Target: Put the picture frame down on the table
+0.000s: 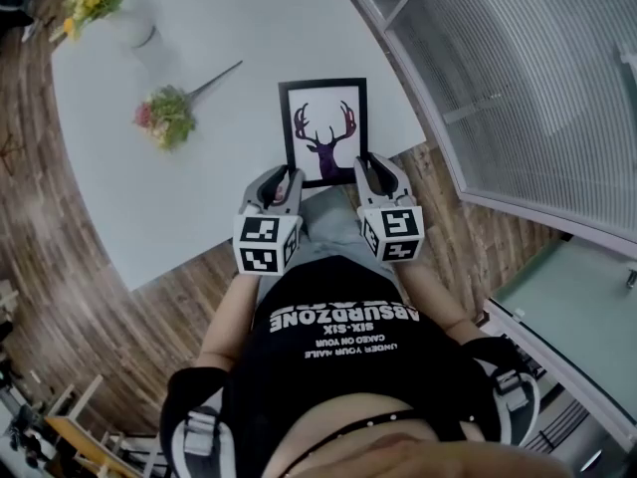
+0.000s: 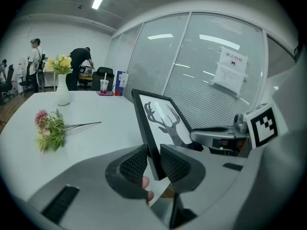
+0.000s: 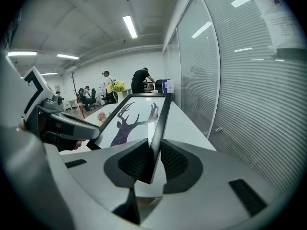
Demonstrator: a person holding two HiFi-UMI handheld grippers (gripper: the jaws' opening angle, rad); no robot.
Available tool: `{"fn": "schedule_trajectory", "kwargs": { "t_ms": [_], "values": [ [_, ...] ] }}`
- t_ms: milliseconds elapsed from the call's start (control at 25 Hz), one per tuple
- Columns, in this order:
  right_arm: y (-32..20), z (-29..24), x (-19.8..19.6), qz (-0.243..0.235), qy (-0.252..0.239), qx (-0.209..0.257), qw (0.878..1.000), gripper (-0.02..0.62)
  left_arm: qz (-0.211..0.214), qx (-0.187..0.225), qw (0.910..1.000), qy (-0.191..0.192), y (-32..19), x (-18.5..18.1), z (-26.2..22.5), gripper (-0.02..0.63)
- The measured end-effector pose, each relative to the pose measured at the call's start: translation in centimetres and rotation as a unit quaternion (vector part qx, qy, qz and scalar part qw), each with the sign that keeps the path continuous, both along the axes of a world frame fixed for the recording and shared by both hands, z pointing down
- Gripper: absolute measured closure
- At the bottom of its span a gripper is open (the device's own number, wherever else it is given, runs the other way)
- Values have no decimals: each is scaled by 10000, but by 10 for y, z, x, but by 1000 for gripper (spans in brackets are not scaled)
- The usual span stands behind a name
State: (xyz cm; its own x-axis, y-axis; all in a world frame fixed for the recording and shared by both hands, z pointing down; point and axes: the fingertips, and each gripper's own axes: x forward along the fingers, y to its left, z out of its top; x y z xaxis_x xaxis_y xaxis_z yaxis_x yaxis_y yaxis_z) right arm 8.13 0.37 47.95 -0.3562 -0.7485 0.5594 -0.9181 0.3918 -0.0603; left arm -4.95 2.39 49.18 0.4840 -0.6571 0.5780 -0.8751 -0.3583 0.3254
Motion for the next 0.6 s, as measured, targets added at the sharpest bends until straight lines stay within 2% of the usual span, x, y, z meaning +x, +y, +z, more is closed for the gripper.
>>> {"fn": "schedule_trajectory", "kwargs": {
  "t_ms": [600],
  "values": [
    [-44, 23, 0, 57, 40, -359, 9993, 503, 149, -270, 9995, -1, -46, 0, 20, 511]
  ]
}}
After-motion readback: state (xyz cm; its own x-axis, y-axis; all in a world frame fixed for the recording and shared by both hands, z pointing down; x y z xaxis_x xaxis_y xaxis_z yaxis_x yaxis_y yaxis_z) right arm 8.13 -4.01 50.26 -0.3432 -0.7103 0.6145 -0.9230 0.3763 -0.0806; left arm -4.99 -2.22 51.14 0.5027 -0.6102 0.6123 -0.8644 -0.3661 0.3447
